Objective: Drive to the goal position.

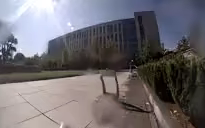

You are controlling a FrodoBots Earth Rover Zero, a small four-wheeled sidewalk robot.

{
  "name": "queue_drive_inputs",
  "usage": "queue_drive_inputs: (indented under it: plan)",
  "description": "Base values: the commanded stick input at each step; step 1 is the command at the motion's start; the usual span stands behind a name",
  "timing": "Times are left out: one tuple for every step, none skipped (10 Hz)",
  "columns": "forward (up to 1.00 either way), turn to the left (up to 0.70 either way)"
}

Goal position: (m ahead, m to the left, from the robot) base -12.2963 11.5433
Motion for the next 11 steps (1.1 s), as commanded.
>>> queue_drive_inputs:
  plan:
    - [0.05, 0.0]
    - [0.05, 0.0]
    - [0.05, 0.0]
    - [0.05, 0.0]
    - [0.05, 0.0]
    - [-0.05, 0.0]
    - [-0.34, 0.0]
    - [-0.5, 0.0]
    - [-0.65, 0.0]
    - [-0.69, 0.0]
    - [-0.33, 0.0]
